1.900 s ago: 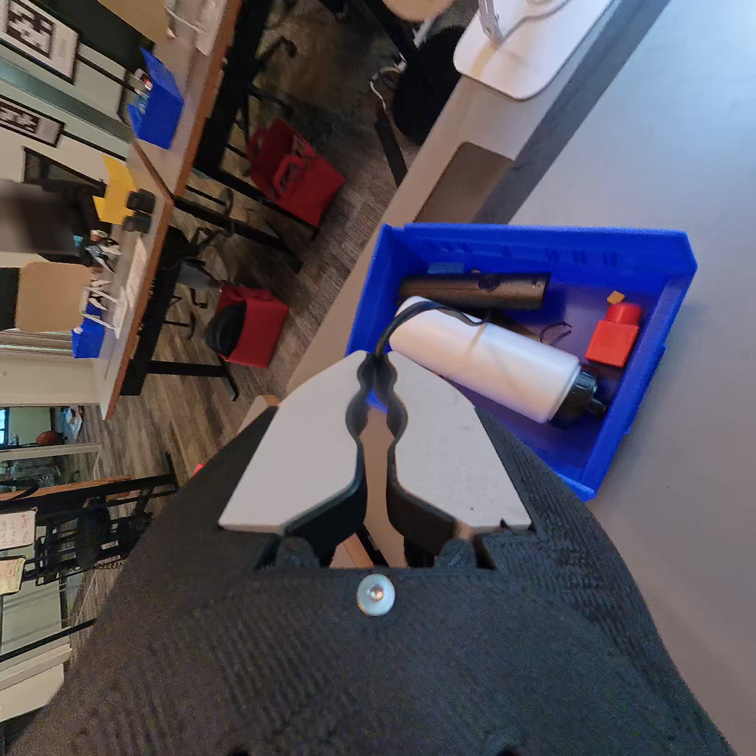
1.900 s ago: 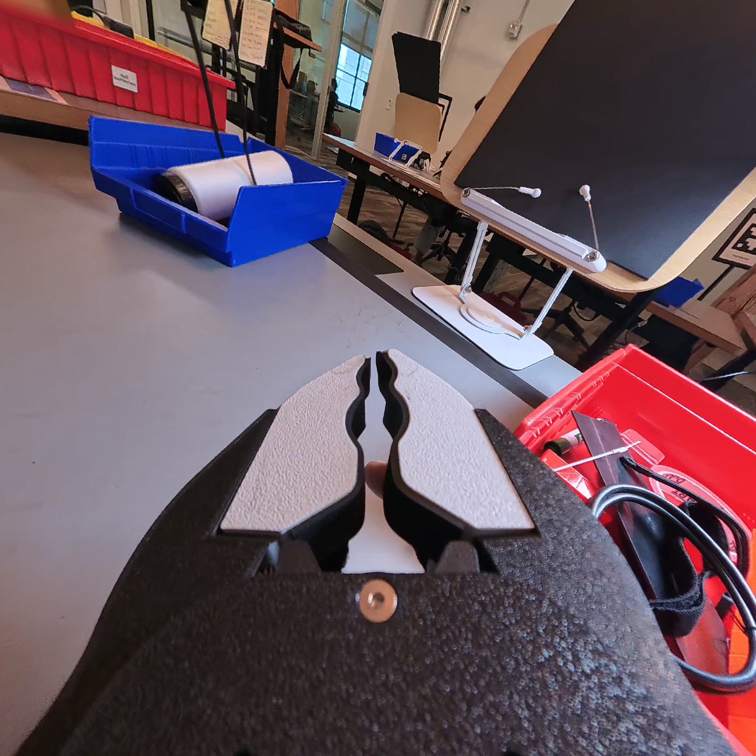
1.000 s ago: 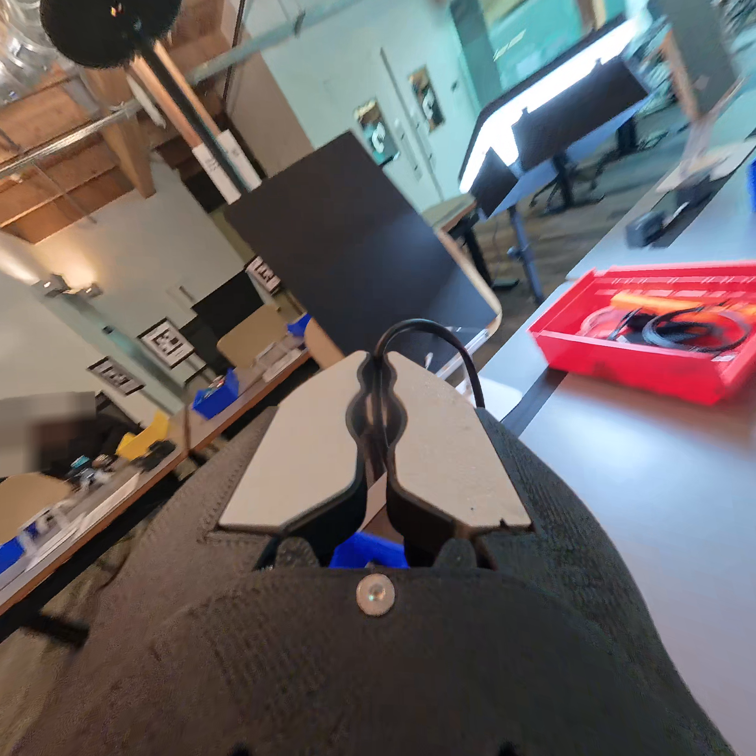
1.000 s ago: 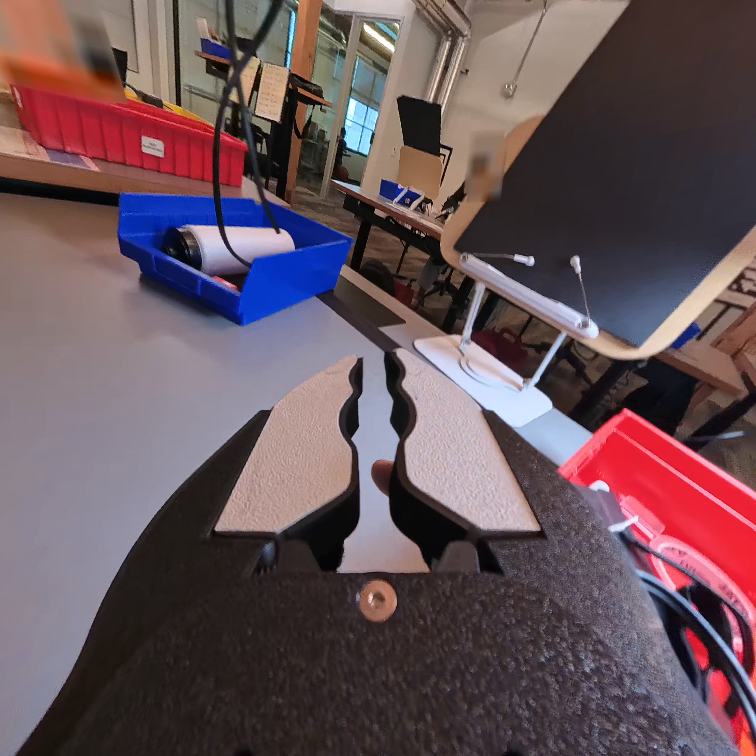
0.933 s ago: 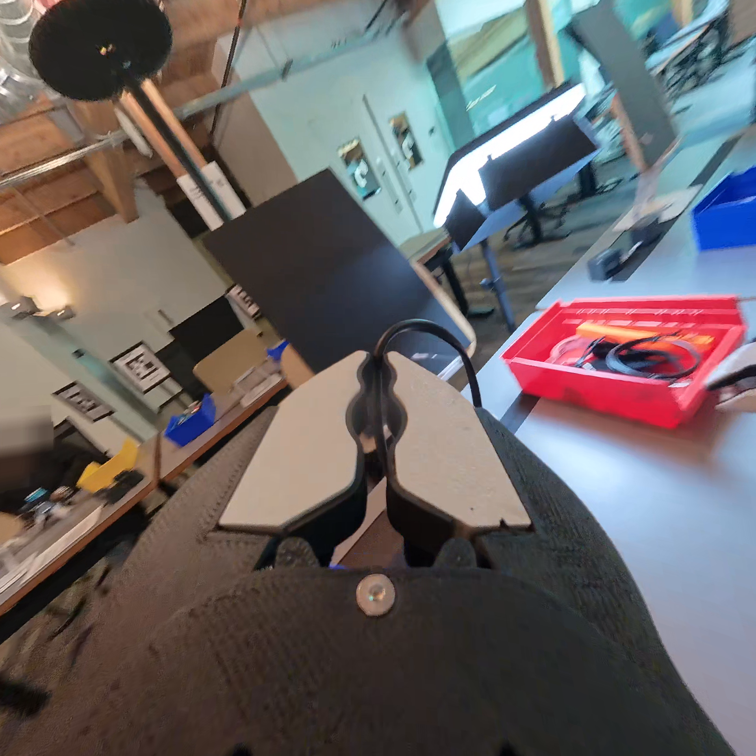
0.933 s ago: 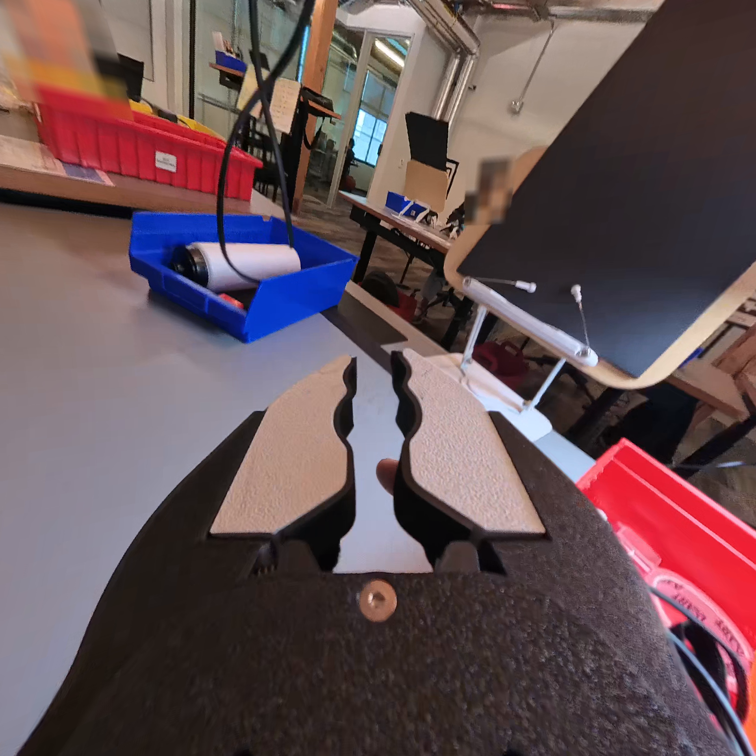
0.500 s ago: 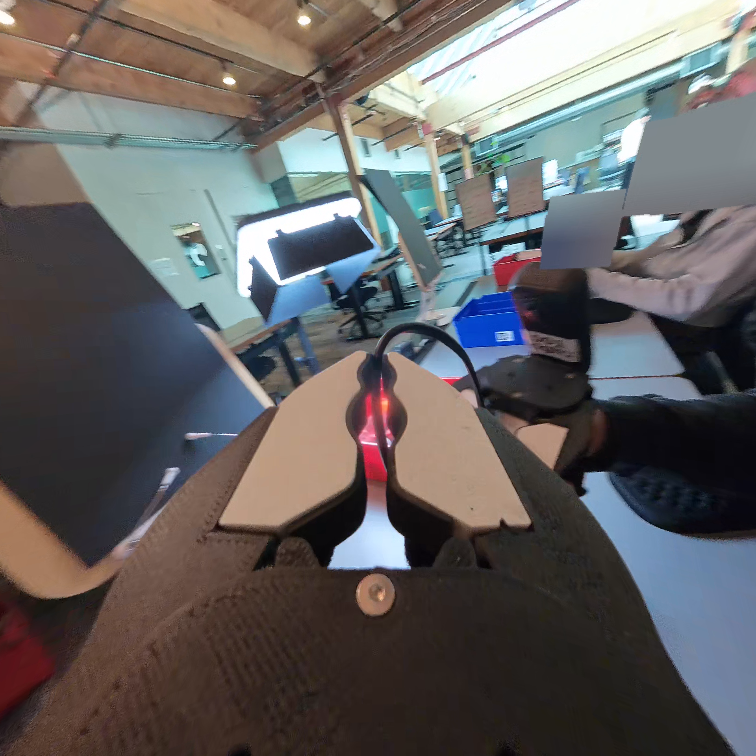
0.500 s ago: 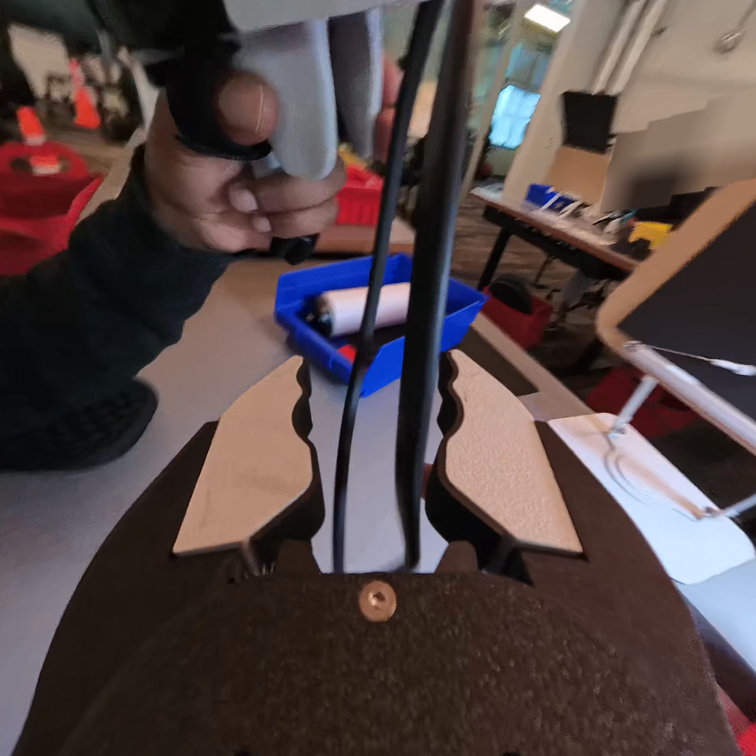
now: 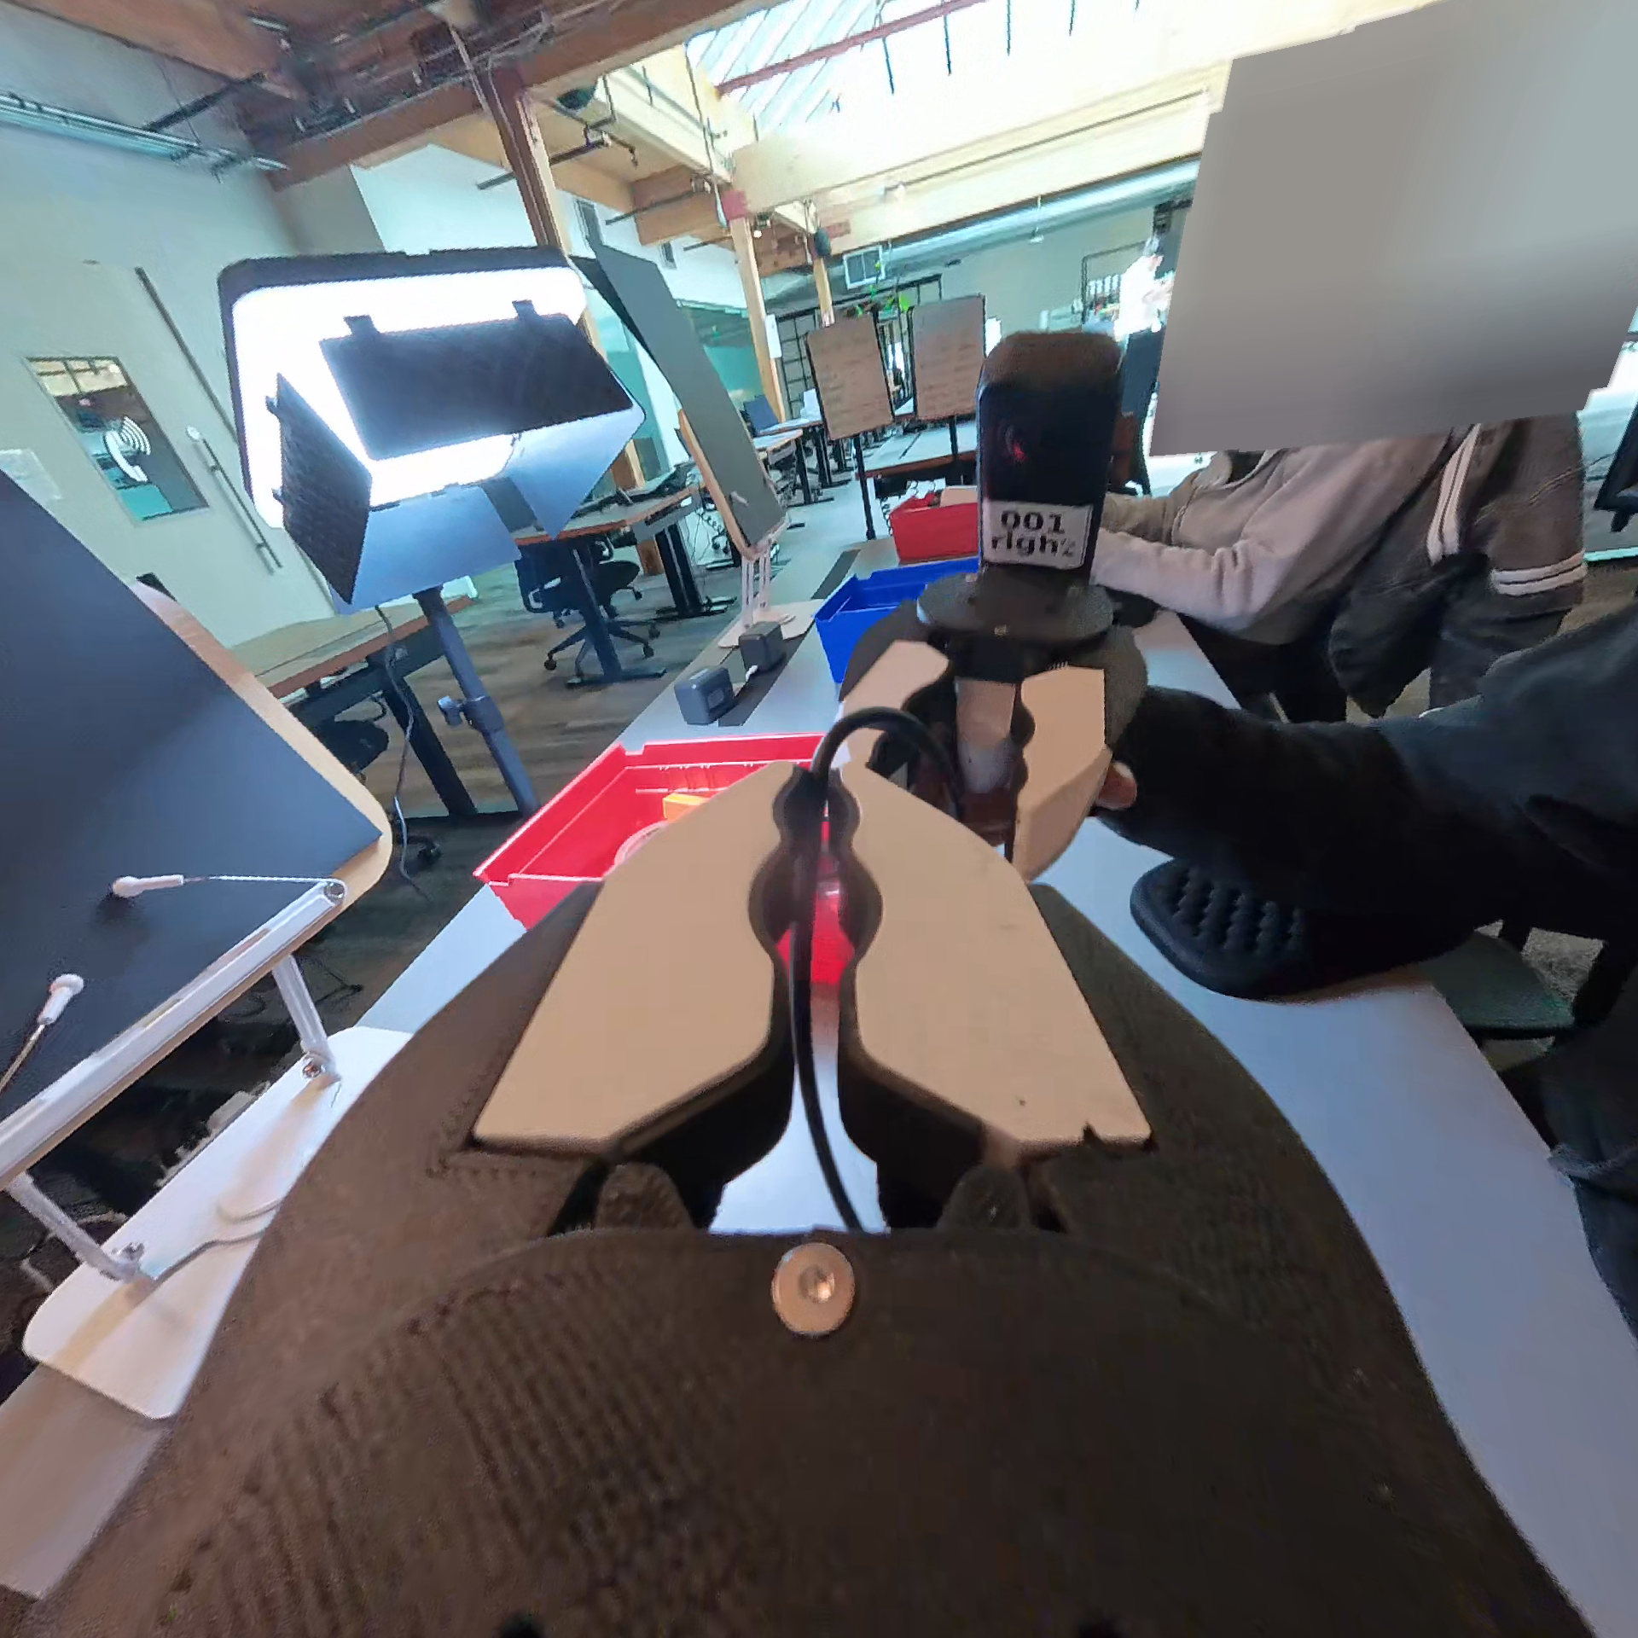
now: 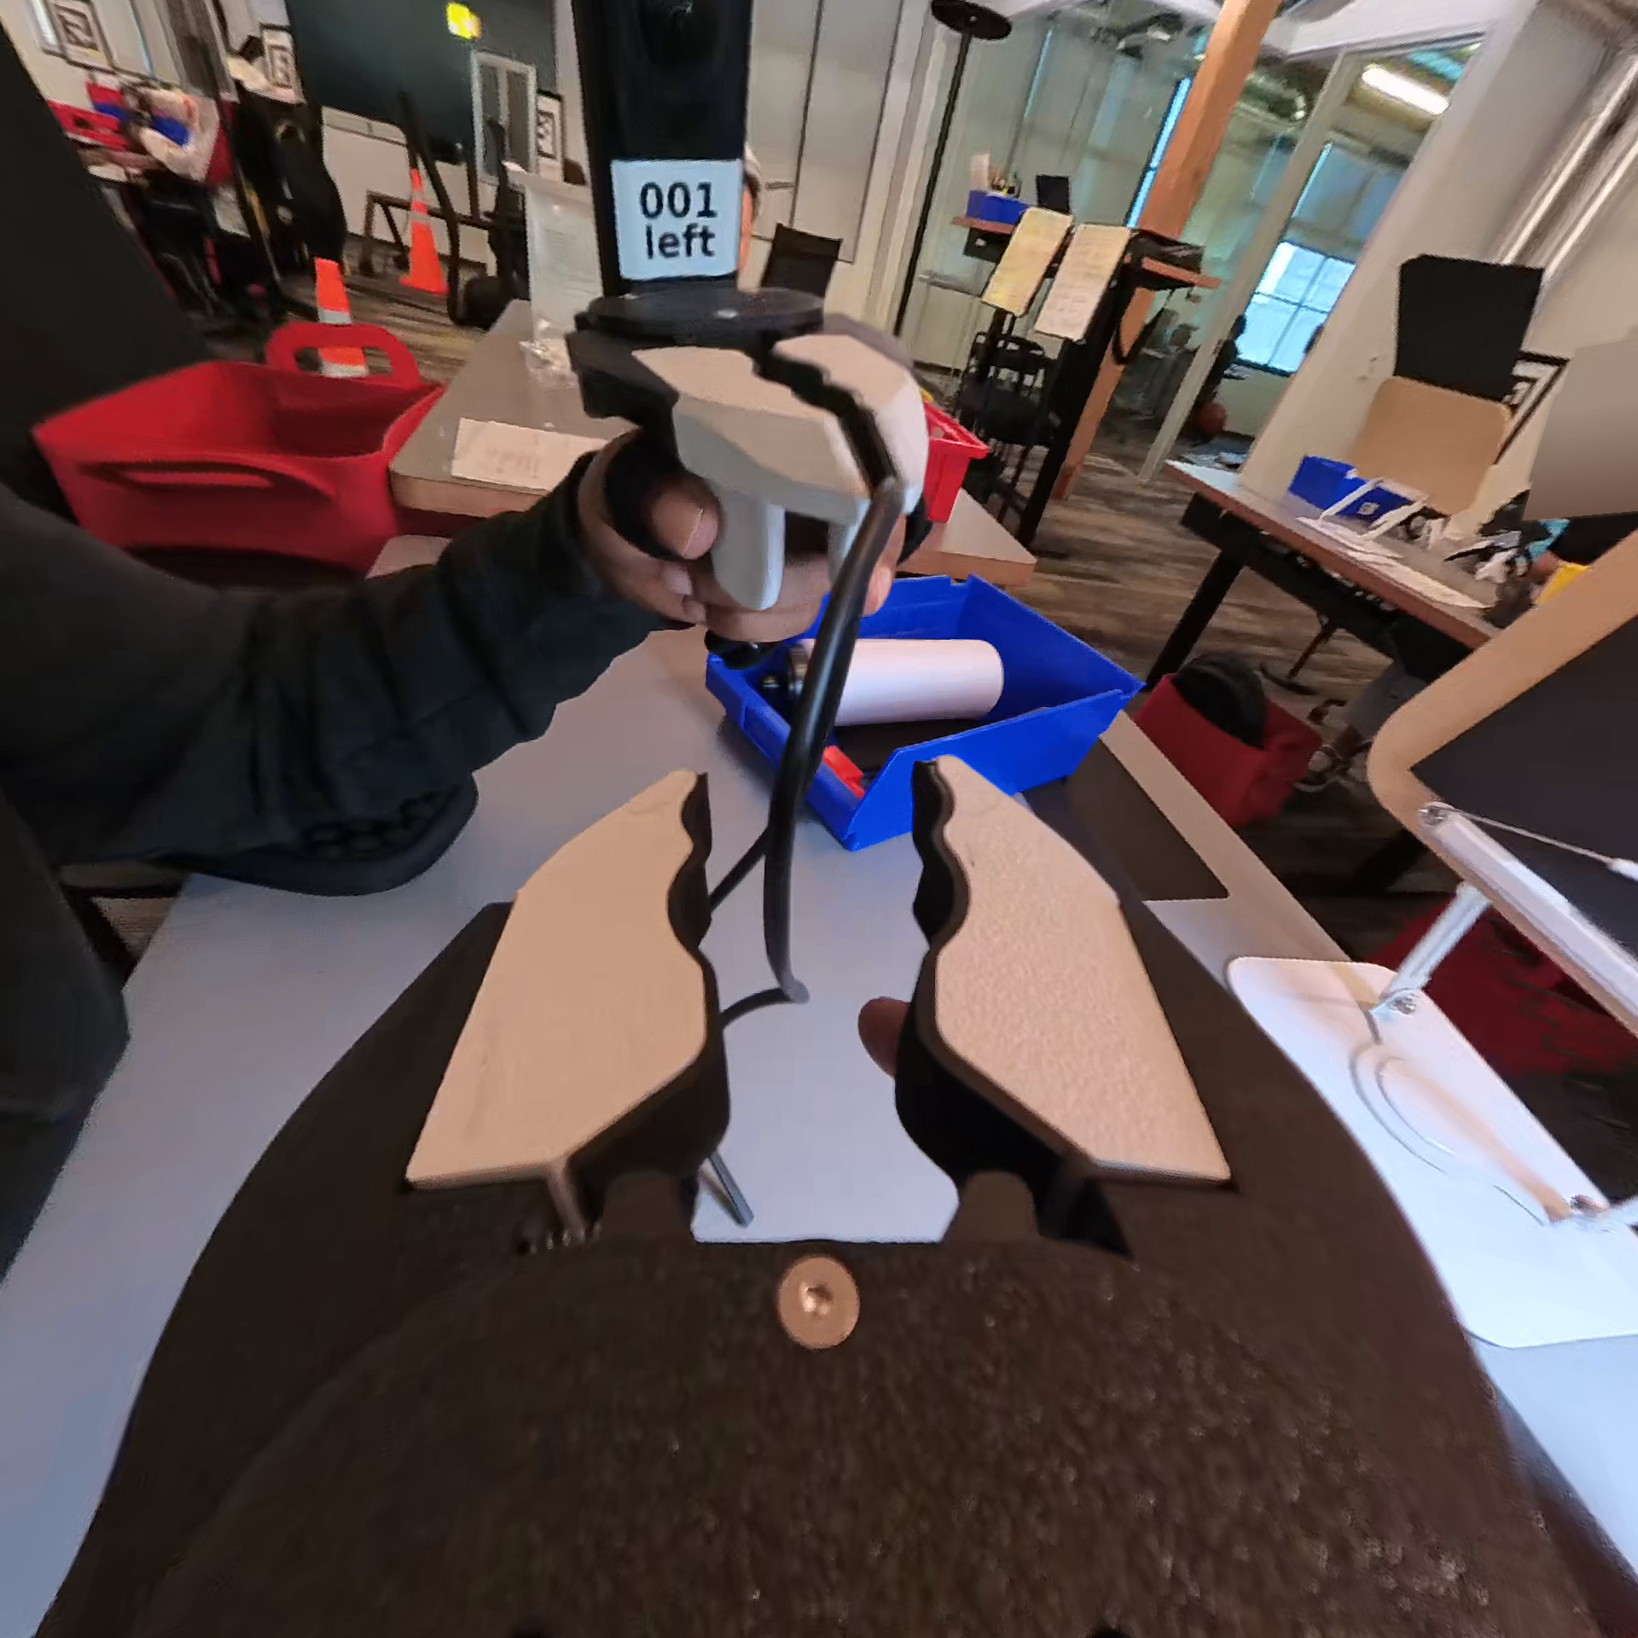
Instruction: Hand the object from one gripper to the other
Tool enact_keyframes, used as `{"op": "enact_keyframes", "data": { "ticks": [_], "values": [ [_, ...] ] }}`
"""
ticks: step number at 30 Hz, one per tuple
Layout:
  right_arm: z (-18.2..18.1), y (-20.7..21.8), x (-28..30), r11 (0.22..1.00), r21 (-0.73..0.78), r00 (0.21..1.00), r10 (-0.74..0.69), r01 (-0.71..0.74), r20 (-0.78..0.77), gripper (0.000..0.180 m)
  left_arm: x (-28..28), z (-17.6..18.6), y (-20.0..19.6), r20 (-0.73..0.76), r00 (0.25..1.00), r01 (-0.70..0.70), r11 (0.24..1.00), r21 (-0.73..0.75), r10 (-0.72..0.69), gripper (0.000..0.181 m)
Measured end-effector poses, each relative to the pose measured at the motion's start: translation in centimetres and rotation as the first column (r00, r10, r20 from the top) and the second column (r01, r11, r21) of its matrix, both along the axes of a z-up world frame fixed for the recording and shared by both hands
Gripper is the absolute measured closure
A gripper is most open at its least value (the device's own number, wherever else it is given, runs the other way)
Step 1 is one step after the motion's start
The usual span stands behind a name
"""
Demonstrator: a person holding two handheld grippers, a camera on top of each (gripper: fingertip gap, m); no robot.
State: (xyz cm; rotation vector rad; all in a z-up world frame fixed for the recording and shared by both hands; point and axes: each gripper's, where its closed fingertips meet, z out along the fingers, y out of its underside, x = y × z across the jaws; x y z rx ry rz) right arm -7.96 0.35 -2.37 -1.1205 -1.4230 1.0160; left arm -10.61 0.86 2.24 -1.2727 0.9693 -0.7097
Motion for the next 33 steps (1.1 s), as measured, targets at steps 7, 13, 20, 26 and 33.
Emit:
{"op": "enact_keyframes", "data": {
  "ticks": [7,13,20,26,33],
  "values": [
    [0.8,1.6,0.0,0.973,0.114,0.98,-0.199,0.2,-0.02,0.153,1.1,-1.5,0.7,-0.077,0.995,-0.067,0.997,-0.027,0.064,0.177],
    [1.6,3.7,1.2,0.86,0.334,0.917,-0.396,0.385,-0.037,0.178,1.6,-1.9,1.4,-0.052,0.992,-0.118,0.992,-0.033,0.116,0.176],
    [4.3,4.9,3.7,0.803,0.332,0.867,-0.483,0.495,-0.126,0.178,4.7,-6.9,3.4,-0.117,0.989,-0.115,0.974,-0.193,0.093,0.143],
    [7.1,6.4,8.1,0.786,0.243,0.822,-0.531,0.569,-0.207,0.178,3.6,-10.0,6.0,-0.176,0.971,-0.197,0.962,-0.187,0.165,0.18],
    [9.3,8.0,12.8,0.707,0.202,0.732,-0.626,0.678,-0.268,0.178,-0.8,-10.0,7.9,-0.314,0.88,-0.38,0.925,-0.017,0.356,0.181]
  ]
}}
